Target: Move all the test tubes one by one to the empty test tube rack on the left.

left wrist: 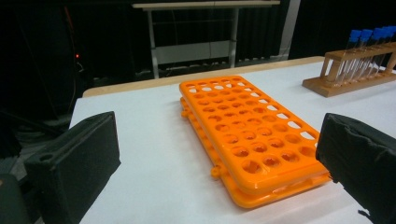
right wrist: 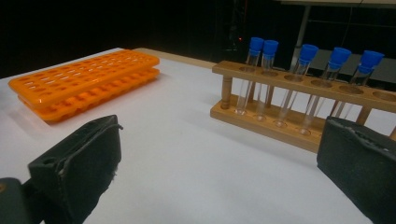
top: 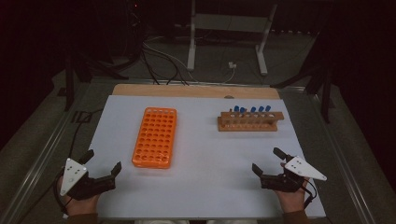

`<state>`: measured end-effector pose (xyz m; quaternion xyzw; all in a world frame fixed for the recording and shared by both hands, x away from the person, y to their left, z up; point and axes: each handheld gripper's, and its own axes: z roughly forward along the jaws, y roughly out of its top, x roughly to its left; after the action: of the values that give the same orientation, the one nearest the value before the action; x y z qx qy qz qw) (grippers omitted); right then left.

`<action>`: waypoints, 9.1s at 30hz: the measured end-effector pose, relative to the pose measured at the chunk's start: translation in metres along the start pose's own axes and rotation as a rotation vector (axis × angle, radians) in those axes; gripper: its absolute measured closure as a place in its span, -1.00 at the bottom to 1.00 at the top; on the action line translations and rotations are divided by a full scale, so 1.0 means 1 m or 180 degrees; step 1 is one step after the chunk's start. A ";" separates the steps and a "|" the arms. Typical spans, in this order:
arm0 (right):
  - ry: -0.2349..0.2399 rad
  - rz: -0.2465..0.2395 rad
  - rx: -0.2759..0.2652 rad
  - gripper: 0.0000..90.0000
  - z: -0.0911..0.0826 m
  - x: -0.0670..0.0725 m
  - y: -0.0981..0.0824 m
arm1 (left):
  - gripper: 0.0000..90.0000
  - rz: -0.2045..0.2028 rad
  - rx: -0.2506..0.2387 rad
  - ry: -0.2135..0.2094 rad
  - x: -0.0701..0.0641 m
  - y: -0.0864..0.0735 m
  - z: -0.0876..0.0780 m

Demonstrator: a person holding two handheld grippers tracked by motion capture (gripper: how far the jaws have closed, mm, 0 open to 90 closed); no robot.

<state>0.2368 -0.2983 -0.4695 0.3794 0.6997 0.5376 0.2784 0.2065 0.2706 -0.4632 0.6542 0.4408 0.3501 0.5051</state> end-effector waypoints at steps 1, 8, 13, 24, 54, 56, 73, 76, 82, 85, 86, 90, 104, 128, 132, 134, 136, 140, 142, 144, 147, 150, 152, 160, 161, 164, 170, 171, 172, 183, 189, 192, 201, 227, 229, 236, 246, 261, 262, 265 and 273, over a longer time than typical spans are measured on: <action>0.0006 -0.0015 0.0010 -1.00 0.000 0.000 0.000 | -0.99 -0.0005 0.0010 0.0001 0.000 0.000 0.000; 0.0020 0.0025 0.0026 -1.00 0.000 0.001 0.001 | -0.99 -0.0094 0.0050 0.0073 0.002 0.002 -0.002; -0.0008 0.0006 0.0000 -1.00 -0.001 0.002 0.009 | -0.99 -0.0087 0.0067 0.0139 0.004 0.002 -0.005; -0.0040 -0.0025 0.0006 -1.00 0.003 -0.013 0.035 | -0.99 -0.0239 0.0043 0.0267 0.013 -0.002 -0.010; -0.0451 0.0008 0.0092 -1.00 0.050 -0.067 0.075 | -0.99 -0.0321 0.0117 0.0274 0.015 -0.005 -0.005; -0.0470 0.0001 0.0104 -1.00 0.052 -0.070 0.075 | -0.99 -0.0326 0.0118 0.0273 0.015 -0.006 -0.005; -0.0637 0.0269 0.0230 -0.87 0.085 -0.106 0.065 | -0.99 -0.0354 0.0135 0.0255 0.015 -0.006 -0.003; -0.0650 0.0301 0.0273 -0.81 0.089 -0.108 0.063 | -0.99 -0.0362 0.0131 0.0255 0.015 -0.006 -0.003; -0.0895 0.0411 0.0502 -0.38 0.101 -0.114 0.052 | -0.99 -0.0387 0.0123 0.0247 0.016 -0.007 -0.003; -0.0916 0.0419 0.0564 -0.05 0.107 -0.118 0.046 | -0.99 -0.0394 0.0128 0.0242 0.016 -0.007 -0.003; -0.0916 0.0419 0.0564 -0.05 0.107 -0.118 0.046 | -0.99 -0.0390 0.0133 0.0240 0.016 -0.007 -0.003; -0.0963 0.0344 0.0571 0.36 0.115 -0.119 0.044 | -0.99 -0.0393 0.0127 0.0238 0.016 -0.007 -0.003; -0.0985 0.0669 0.0482 0.55 0.129 -0.127 0.034 | -0.99 -0.0418 0.0124 0.0229 0.017 -0.007 -0.003; -0.1024 0.0525 0.0461 0.71 0.127 -0.122 0.039 | -0.99 -0.0404 0.0147 0.0221 0.016 -0.008 -0.002; -0.1025 0.0500 0.0417 0.71 0.124 -0.122 0.043 | -0.99 -0.0408 0.0153 0.0223 0.016 -0.008 -0.001; -0.1025 0.0504 0.0409 0.71 0.124 -0.122 0.044 | -0.99 -0.0402 0.0156 0.0221 0.016 -0.008 -0.002; -0.1024 0.0495 0.0391 0.71 0.122 -0.122 0.047 | -0.99 -0.0402 0.0161 0.0220 0.016 -0.008 -0.001; -0.1007 0.0454 0.0340 0.71 0.117 -0.122 0.054 | -0.99 -0.0399 0.0167 0.0219 0.016 -0.008 -0.001; -0.0994 0.0430 0.0324 0.71 0.115 -0.122 0.059 | -0.99 -0.0397 0.0173 0.0217 0.016 -0.008 -0.001; -0.0993 0.0417 0.0308 0.71 0.114 -0.121 0.062 | -0.99 -0.0384 0.0185 0.0188 0.016 -0.008 0.000; -0.0999 0.0278 0.0300 0.71 0.110 -0.117 0.074 | -0.99 -0.0403 0.0207 0.0131 0.017 -0.006 0.003; -0.0987 0.0298 0.0269 0.71 0.106 -0.117 0.079 | -0.99 -0.0379 0.0237 0.0096 0.015 -0.005 0.007; -0.0973 0.0303 0.0236 0.71 0.104 -0.117 0.081 | -0.99 -0.0325 0.0253 0.0062 0.013 -0.001 0.009; -0.0867 0.0260 0.0185 0.71 0.094 -0.107 0.088 | -0.99 -0.0155 0.0192 -0.0183 0.005 0.017 0.019; -0.0847 0.0249 0.0175 0.71 0.093 -0.105 0.089 | -0.99 -0.0133 0.0195 -0.0212 0.004 0.020 0.020; -0.0781 0.0205 0.0166 0.71 0.089 -0.100 0.092 | -0.99 -0.0096 0.0173 -0.0292 0.000 0.025 0.024; -0.0597 0.0242 0.0153 0.71 0.085 -0.087 0.095 | -0.99 -0.0079 0.0162 -0.0442 -0.008 0.034 0.033; -0.0551 0.0264 0.0157 0.70 0.085 -0.084 0.096 | -0.99 -0.0069 0.0174 -0.0457 -0.010 0.035 0.035; -0.0551 0.0264 0.0157 0.70 0.085 -0.084 0.096 | -0.99 -0.0061 0.0186 -0.0475 -0.012 0.037 0.037; -0.0114 0.0212 0.0162 0.70 0.092 -0.048 0.108 | -0.99 0.0041 0.0236 -0.0668 -0.038 0.056 0.064; 0.0128 0.0105 0.0204 0.70 0.102 -0.022 0.111 | -0.99 0.0051 0.0201 -0.0784 -0.051 0.065 0.078; 0.0198 0.0096 0.0226 0.70 0.105 -0.015 0.110 | -0.99 0.0024 0.0205 -0.0840 -0.056 0.067 0.084; 0.0549 0.0053 0.0246 0.70 0.119 0.021 0.111 | -0.96 0.0062 0.0241 -0.0978 -0.077 0.073 0.100; 0.1174 -0.0123 0.0277 0.70 0.146 0.102 0.119 | 0.15 0.0358 0.0372 -0.1289 -0.127 0.079 0.136; 0.1216 -0.0110 0.0291 0.70 0.148 0.106 0.119 | 0.29 0.0382 0.0372 -0.1313 -0.128 0.079 0.136; 0.1272 -0.0122 0.0314 0.70 0.151 0.112 0.117 | 0.49 0.0414 0.0337 -0.1369 -0.128 0.079 0.134; 0.1364 -0.0076 0.0326 0.53 0.153 0.111 0.118 | 0.72 0.0444 0.0353 -0.1394 -0.124 0.079 0.133; 0.1045 0.0025 0.0306 -0.73 0.141 0.090 0.115 | 0.74 0.0241 0.0403 -0.1355 -0.096 0.066 0.123; 0.0976 0.0036 0.0300 -0.86 0.140 0.086 0.113 | 0.74 0.0225 0.0404 -0.1355 -0.094 0.065 0.121; 0.0932 0.0046 0.0305 -0.94 0.136 0.079 0.110 | 0.74 0.0194 0.0406 -0.1341 -0.088 0.061 0.118; 0.0840 0.0018 0.0275 -0.97 0.127 0.065 0.104 | 0.74 0.0123 0.0426 -0.1316 -0.079 0.050 0.112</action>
<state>0.3259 -0.1622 -0.4022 0.3190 0.7516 0.5530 0.1658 0.2897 0.1530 -0.4430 0.7525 0.3375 0.1880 0.5333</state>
